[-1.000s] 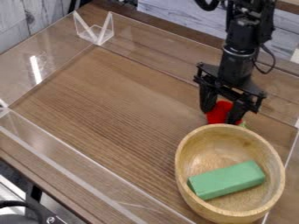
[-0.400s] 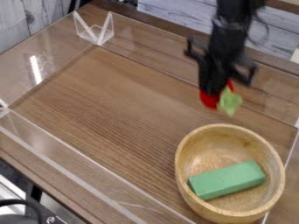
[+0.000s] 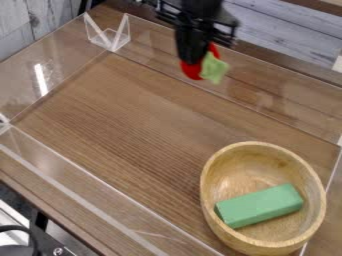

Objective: Move the red object to the left side of the table

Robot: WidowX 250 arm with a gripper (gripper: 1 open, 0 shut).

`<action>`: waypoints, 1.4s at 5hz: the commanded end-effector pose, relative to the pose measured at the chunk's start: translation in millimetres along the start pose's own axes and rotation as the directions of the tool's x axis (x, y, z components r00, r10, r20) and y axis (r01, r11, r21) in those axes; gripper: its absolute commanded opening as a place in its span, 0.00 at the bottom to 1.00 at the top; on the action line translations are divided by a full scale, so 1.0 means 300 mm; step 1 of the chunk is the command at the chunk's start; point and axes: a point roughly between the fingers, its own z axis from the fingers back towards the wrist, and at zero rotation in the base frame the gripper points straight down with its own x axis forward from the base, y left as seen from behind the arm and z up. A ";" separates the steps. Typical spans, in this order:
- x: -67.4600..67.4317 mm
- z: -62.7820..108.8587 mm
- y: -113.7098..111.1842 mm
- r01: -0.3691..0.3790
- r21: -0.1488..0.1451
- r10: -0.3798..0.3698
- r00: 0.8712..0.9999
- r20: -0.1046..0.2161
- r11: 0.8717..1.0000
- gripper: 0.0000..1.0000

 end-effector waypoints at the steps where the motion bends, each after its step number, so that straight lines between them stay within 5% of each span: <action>1: -0.015 0.062 0.139 -0.008 0.030 0.007 0.998 0.058 1.000 0.00; 3: -0.044 0.006 0.394 -0.014 0.055 0.011 0.999 0.049 0.998 0.00; 4: -0.032 -0.043 0.477 0.065 0.066 -0.068 0.997 0.040 0.996 0.00; 7: 0.033 -0.162 0.512 0.077 0.043 -0.078 0.996 0.035 0.996 0.00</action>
